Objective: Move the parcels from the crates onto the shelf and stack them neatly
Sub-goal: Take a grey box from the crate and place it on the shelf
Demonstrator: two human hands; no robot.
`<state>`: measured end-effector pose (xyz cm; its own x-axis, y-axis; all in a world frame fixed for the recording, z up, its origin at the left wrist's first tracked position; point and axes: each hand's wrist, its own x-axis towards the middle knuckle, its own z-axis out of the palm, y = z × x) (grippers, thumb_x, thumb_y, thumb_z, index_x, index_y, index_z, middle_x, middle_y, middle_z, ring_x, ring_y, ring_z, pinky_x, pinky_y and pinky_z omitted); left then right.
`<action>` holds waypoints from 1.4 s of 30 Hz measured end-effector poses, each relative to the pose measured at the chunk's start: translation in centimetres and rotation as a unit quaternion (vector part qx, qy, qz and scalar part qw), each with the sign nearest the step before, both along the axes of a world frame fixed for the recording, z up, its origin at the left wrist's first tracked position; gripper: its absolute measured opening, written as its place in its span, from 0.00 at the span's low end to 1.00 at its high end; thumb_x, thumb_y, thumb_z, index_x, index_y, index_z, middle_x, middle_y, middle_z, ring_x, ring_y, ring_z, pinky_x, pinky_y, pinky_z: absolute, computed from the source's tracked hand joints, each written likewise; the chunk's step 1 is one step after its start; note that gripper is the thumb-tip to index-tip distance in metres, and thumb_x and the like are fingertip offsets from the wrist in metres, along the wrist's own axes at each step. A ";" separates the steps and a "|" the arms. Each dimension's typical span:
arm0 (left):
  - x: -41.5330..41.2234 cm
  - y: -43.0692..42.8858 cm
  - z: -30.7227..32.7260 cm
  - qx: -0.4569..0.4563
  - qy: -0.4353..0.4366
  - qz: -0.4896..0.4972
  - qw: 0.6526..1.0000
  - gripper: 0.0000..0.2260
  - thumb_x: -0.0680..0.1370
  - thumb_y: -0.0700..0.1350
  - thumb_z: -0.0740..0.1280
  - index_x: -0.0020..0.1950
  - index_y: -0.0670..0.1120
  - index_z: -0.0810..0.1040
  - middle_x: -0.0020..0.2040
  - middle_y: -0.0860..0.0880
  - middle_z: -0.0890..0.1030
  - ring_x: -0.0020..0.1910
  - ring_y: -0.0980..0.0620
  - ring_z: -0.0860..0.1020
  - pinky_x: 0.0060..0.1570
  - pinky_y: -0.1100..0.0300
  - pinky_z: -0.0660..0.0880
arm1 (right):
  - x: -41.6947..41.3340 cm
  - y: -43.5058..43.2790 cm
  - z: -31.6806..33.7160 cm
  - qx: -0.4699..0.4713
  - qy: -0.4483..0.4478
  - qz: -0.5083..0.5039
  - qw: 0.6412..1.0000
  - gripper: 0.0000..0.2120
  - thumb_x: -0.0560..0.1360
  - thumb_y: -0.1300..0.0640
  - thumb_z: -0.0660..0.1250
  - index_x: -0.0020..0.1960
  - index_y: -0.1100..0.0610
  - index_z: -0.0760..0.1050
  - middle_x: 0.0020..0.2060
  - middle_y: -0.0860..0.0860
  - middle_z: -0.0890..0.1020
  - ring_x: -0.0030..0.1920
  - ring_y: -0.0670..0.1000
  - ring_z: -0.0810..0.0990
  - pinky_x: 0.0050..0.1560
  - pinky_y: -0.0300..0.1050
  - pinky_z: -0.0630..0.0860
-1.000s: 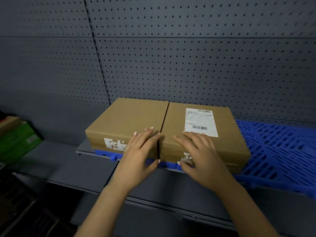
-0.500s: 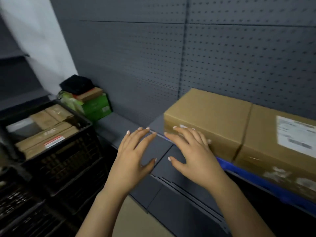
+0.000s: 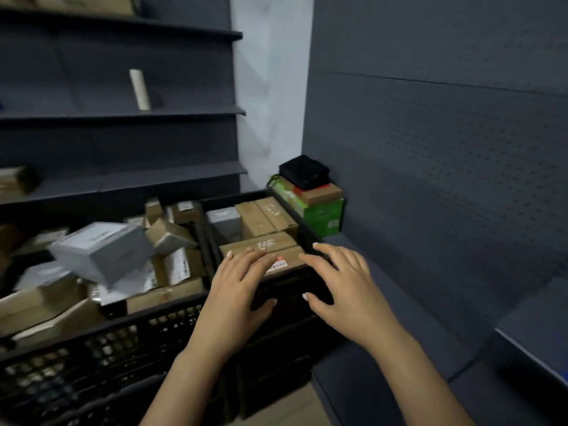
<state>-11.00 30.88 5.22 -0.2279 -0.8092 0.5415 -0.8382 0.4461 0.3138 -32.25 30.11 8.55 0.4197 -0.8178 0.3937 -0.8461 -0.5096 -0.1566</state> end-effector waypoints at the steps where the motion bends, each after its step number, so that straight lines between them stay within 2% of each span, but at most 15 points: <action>1: 1.4 -0.5 -0.1 0.001 0.001 0.013 1.000 0.32 0.69 0.49 0.75 0.72 0.53 0.68 0.69 0.53 0.70 0.72 0.52 0.64 0.73 0.48 0.57 | 1.4 -1.1 0.0 0.002 0.002 0.013 1.000 0.26 0.75 0.47 0.67 0.70 0.44 0.65 0.71 0.45 0.64 0.71 0.48 0.59 0.71 0.43 0.50; 5: 5.4 -3.0 -0.6 0.006 0.009 0.051 0.999 0.32 0.69 0.49 0.75 0.72 0.52 0.68 0.69 0.53 0.70 0.72 0.52 0.63 0.72 0.45 0.61 | 5.6 -5.3 -0.2 0.014 -0.002 0.050 0.999 0.26 0.73 0.48 0.69 0.70 0.45 0.67 0.68 0.46 0.67 0.69 0.48 0.61 0.71 0.47 0.54; 10: 7.7 -7.6 -1.7 0.025 0.004 0.085 0.996 0.33 0.69 0.48 0.75 0.73 0.52 0.67 0.71 0.53 0.68 0.74 0.52 0.61 0.74 0.52 0.51 | 7.9 -11.9 -1.3 0.035 -0.005 0.080 0.996 0.27 0.72 0.48 0.69 0.69 0.45 0.68 0.68 0.46 0.68 0.69 0.49 0.63 0.72 0.49 0.58; 13: 8.4 -11.6 -2.8 0.040 0.003 0.100 0.994 0.34 0.71 0.50 0.74 0.74 0.54 0.65 0.72 0.54 0.66 0.74 0.54 0.58 0.74 0.53 0.48 | 8.6 -16.7 -2.3 0.056 0.003 0.086 0.995 0.28 0.73 0.47 0.68 0.71 0.43 0.65 0.70 0.45 0.65 0.71 0.49 0.60 0.73 0.49 0.55; 20: 8.0 -23.8 -5.7 0.081 -0.007 0.137 0.987 0.35 0.70 0.51 0.75 0.74 0.55 0.64 0.73 0.54 0.66 0.74 0.52 0.60 0.75 0.48 0.54 | 8.4 -30.0 -5.0 0.109 0.022 0.113 0.987 0.29 0.75 0.47 0.66 0.74 0.42 0.61 0.73 0.44 0.60 0.73 0.47 0.54 0.75 0.48 0.50; 24: 7.5 -29.7 -7.7 0.111 0.002 0.155 0.982 0.34 0.68 0.49 0.76 0.72 0.53 0.67 0.70 0.52 0.69 0.72 0.50 0.64 0.71 0.43 0.62 | 8.1 -36.6 -6.8 0.138 0.040 0.129 0.981 0.28 0.75 0.47 0.67 0.73 0.43 0.62 0.73 0.44 0.61 0.73 0.47 0.55 0.75 0.48 0.50; 27: 7.5 -32.4 -9.0 0.121 0.015 0.176 0.977 0.34 0.69 0.49 0.76 0.72 0.53 0.68 0.70 0.52 0.70 0.71 0.51 0.65 0.72 0.44 0.61 | 8.5 -40.6 -8.4 0.158 0.054 0.145 0.975 0.28 0.75 0.47 0.66 0.73 0.43 0.62 0.73 0.44 0.61 0.73 0.47 0.54 0.74 0.46 0.48; 32: 8.5 -34.6 -11.0 0.155 0.019 0.213 0.964 0.33 0.70 0.49 0.75 0.73 0.52 0.67 0.71 0.52 0.69 0.72 0.51 0.64 0.74 0.46 0.57 | 10.1 -44.3 -10.4 0.193 0.071 0.166 0.964 0.28 0.76 0.46 0.66 0.73 0.42 0.61 0.72 0.44 0.60 0.73 0.47 0.55 0.73 0.46 0.50; 38: 10.7 -35.9 -12.1 0.184 0.023 0.235 0.954 0.33 0.69 0.49 0.75 0.72 0.51 0.68 0.70 0.51 0.71 0.72 0.50 0.64 0.73 0.43 0.59 | 12.9 -45.9 -11.1 0.222 0.069 0.192 0.953 0.28 0.76 0.47 0.64 0.74 0.41 0.59 0.73 0.42 0.59 0.72 0.45 0.53 0.72 0.42 0.48; 42: 12.1 -36.9 -12.3 0.192 0.027 0.236 0.952 0.33 0.70 0.49 0.74 0.73 0.51 0.68 0.71 0.51 0.69 0.73 0.50 0.63 0.75 0.46 0.54 | 14.5 -46.8 -10.9 0.225 0.075 0.197 0.951 0.28 0.77 0.47 0.64 0.74 0.41 0.59 0.72 0.42 0.59 0.72 0.46 0.53 0.71 0.41 0.49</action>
<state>1.07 -6.03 -7.12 0.2298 -0.9555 0.1849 -0.8945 -0.1325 0.4269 -17.79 -16.65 -2.39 0.7524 -0.6571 -0.0467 -0.6331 -0.7016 -0.3270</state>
